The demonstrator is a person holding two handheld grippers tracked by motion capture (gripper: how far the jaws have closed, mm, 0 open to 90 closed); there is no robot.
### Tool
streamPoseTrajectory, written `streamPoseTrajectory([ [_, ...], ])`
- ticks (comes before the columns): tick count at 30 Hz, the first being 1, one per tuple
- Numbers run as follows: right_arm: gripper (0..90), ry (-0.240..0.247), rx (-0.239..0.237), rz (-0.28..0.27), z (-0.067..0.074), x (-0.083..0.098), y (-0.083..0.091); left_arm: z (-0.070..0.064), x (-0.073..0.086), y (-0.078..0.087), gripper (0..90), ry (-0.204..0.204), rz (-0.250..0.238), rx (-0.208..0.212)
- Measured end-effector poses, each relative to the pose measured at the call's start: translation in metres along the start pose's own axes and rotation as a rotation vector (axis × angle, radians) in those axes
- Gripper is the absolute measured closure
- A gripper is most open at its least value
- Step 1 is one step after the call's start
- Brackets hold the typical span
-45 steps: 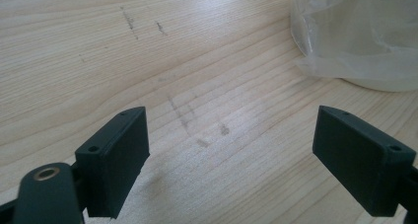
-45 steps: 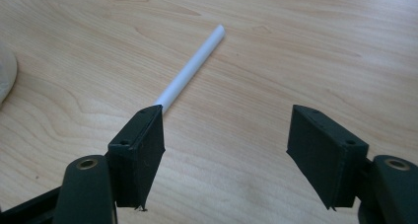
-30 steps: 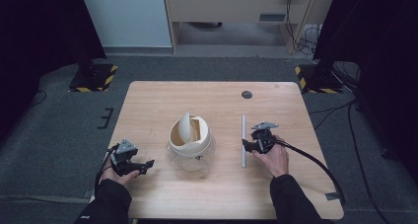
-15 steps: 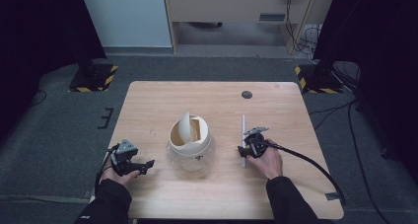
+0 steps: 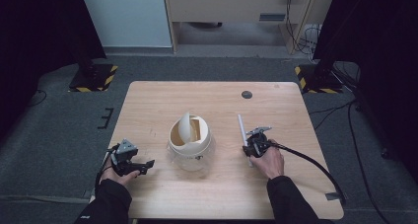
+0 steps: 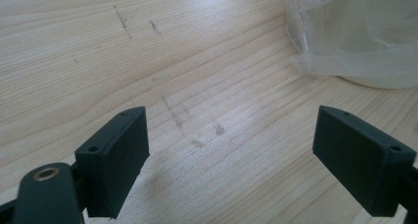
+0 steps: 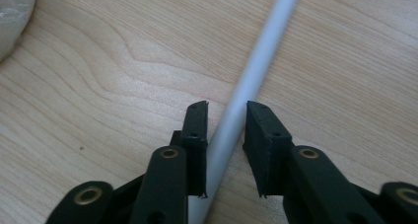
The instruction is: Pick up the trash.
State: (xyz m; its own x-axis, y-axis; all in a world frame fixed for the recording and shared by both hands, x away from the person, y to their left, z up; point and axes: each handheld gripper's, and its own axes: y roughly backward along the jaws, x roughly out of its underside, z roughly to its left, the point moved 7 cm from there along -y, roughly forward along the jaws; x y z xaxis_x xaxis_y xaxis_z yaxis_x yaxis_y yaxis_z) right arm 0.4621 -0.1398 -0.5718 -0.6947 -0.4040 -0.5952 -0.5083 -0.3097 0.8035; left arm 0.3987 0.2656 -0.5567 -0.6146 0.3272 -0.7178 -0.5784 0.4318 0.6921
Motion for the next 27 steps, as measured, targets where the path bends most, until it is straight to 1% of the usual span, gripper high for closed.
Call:
streamPoseTrajectory([
  [6,78.7,-0.013,-0.005,0.002,-0.002,0.001,0.001,0.0,0.0,0.0,13.4,-0.001,0.0,0.0],
  [11,79.0,-0.022,-0.006,0.005,-0.004,0.001,0.002,0.0,0.0,0.0,13.4,0.0,0.0,0.0],
  [18,79.1,-0.018,-0.002,0.002,-0.005,0.001,0.003,0.0,-0.001,0.001,13.4,0.0,-0.004,0.0],
  [20,79.1,-0.021,-0.008,-0.008,-0.006,-0.001,0.006,0.0,0.0,0.001,13.4,-0.001,-0.003,0.001],
  [21,79.1,-0.024,-0.008,-0.025,-0.007,-0.003,0.008,0.0,-0.001,0.001,13.4,-0.001,-0.003,0.001],
  [22,79.1,-0.024,-0.008,-0.025,-0.007,-0.003,0.008,0.0,-0.001,0.001,13.4,-0.001,-0.005,0.001],
  [24,79.1,-0.038,-0.008,-0.047,-0.011,-0.006,0.013,0.0,-0.001,0.001,13.4,-0.001,-0.005,0.0],
  [27,79.1,-0.051,-0.011,-0.061,-0.014,-0.007,0.017,0.001,-0.001,0.001,13.4,0.0,-0.006,0.0],
])
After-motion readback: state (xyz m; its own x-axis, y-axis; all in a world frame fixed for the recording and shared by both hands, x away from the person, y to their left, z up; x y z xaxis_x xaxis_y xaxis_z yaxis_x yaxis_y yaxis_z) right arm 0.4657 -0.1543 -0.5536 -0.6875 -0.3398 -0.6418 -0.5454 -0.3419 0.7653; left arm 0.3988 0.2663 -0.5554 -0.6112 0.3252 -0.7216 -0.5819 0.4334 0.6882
